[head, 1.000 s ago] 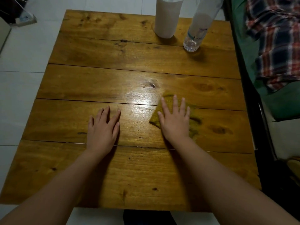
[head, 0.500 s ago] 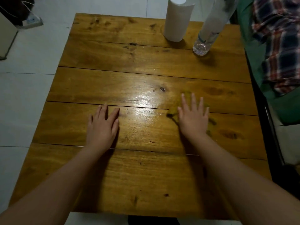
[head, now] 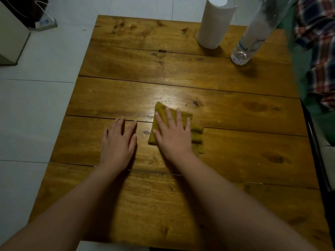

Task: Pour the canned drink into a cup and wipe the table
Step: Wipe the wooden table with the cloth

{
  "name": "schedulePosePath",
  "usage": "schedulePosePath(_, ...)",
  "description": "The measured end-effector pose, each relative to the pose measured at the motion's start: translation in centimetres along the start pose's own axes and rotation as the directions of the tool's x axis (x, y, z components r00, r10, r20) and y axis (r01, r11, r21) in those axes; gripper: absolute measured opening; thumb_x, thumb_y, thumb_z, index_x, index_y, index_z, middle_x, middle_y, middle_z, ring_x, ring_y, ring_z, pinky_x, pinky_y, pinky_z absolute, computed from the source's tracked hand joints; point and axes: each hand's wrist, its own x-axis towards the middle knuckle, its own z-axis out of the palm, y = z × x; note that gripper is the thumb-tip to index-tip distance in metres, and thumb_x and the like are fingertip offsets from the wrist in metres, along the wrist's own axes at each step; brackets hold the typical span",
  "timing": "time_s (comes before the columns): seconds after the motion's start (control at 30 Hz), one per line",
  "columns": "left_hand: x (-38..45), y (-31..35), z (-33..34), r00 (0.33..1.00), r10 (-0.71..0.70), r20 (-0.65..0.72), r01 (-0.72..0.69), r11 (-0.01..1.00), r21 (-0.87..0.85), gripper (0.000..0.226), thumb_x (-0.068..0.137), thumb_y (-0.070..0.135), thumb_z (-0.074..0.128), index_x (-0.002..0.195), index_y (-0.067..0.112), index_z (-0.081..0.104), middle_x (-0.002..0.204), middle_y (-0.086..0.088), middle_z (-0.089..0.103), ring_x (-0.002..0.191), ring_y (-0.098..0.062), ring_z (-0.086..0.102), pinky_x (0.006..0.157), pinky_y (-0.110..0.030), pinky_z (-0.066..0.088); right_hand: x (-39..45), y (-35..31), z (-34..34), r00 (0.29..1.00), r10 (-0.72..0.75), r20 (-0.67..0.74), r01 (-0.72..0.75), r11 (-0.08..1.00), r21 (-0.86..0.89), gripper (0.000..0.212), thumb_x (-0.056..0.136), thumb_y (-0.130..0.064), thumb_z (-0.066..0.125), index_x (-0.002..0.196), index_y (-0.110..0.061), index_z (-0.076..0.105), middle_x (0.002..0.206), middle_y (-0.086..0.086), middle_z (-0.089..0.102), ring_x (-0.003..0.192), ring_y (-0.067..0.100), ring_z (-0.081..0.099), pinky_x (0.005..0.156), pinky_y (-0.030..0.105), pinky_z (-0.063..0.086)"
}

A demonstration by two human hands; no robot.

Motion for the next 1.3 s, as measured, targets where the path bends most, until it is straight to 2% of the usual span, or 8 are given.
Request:
schedulePosePath(0.17,-0.1,0.9,-0.1,0.999,0.034,-0.009,-0.034,0.999,0.021,0.044,0.096,0.029,0.04,0.14,0.024,0.038,0.149,-0.015,0.03,0.138,-0.032,0.025,0.111,-0.049,0.019,-4.1,0.5,2.5,0.99,0.097,-0.1,-0.099,0.995,-0.014,0.059,0.091,-0.054,0.007,0.146,-0.033,0.003,0.156,0.004,-0.002,0.142,0.034,-0.006,0.111,0.056,0.001)
schedulePosePath(0.3,-0.3,2.4,0.4,0.997,0.072,0.042,-0.072,0.997,0.002,0.046,0.097,0.032,0.039,0.142,0.028,0.033,0.153,-0.012,0.024,0.142,-0.03,0.017,0.113,-0.047,0.014,-6.4,4.8,2.5,0.97,0.239,-0.032,-0.239,0.971,0.013,0.06,0.088,-0.061,-0.003,0.141,-0.038,-0.019,0.15,0.002,-0.025,0.137,0.032,-0.024,0.11,0.051,-0.012)
schedulePosePath(0.57,-0.8,3.7,0.8,0.992,0.075,0.101,-0.078,0.997,0.025,0.05,0.097,0.038,0.033,0.145,0.032,0.022,0.157,-0.009,0.01,0.145,-0.027,0.004,0.115,-0.046,0.007,-6.4,11.1,0.4,0.843,0.537,-0.027,-0.528,0.836,0.148,0.058,0.093,-0.055,0.01,0.144,-0.035,-0.011,0.155,0.005,-0.014,0.141,0.03,-0.016,0.114,0.055,-0.002)
schedulePosePath(0.8,-1.2,4.2,1.0,0.99,0.106,0.096,-0.11,0.993,0.03,0.049,0.097,0.035,0.035,0.145,0.031,0.024,0.156,-0.009,0.014,0.144,-0.029,0.007,0.115,-0.046,0.009,-5.2,3.9,1.1,0.986,0.164,-0.006,-0.163,0.984,0.064,0.056,0.095,-0.054,0.011,0.139,-0.037,-0.018,0.148,0.001,-0.027,0.137,0.028,-0.025,0.111,0.053,-0.011)
schedulePosePath(0.9,-1.5,4.7,1.1,0.992,0.1,0.075,-0.102,0.995,0.019,0.047,0.097,0.033,0.038,0.143,0.028,0.03,0.155,-0.01,0.019,0.143,-0.031,0.013,0.113,-0.047,0.015,-7.5,2.6,2.9,0.993,0.091,-0.074,-0.092,0.996,0.0,0.054,0.095,-0.051,0.015,0.144,-0.032,0.001,0.154,0.005,-0.005,0.142,0.03,-0.006,0.112,0.056,0.005)
schedulePosePath(1.03,-1.8,5.8,1.1,0.986,0.156,0.063,-0.156,0.988,-0.003,0.044,0.097,0.032,0.038,0.141,0.025,0.036,0.152,-0.013,0.027,0.141,-0.032,0.02,0.112,-0.048,0.018,-11.1,4.3,4.3,0.972,0.232,-0.032,-0.231,0.972,0.039,0.056,0.091,-0.049,0.018,0.142,-0.028,0.028,0.15,0.007,0.027,0.138,0.033,0.023,0.106,0.059,0.024)
schedulePosePath(1.2,-1.9,7.3,1.1,0.98,0.171,0.102,-0.171,0.985,-0.005,0.047,0.097,0.034,0.035,0.143,0.03,0.029,0.155,-0.008,0.019,0.143,-0.027,0.012,0.115,-0.043,0.01,-14.3,10.7,4.1,0.884,0.468,-0.022,-0.465,0.881,0.085,0.059,0.091,-0.055,0.002,0.143,-0.033,-0.015,0.151,0.004,-0.019,0.139,0.031,-0.018,0.111,0.052,-0.006)
schedulePosePath(1.3,-1.9,7.5,1.2,0.98,0.165,0.114,-0.168,0.986,0.017,0.047,0.097,0.036,0.034,0.144,0.032,0.028,0.155,-0.007,0.018,0.143,-0.026,0.01,0.115,-0.042,0.01,-14.6,14.9,3.0,0.776,0.627,-0.069,-0.611,0.774,0.165,0.059,0.094,-0.05,0.012,0.146,-0.03,-0.009,0.154,0.006,-0.013,0.141,0.029,-0.014,0.113,0.053,-0.001)
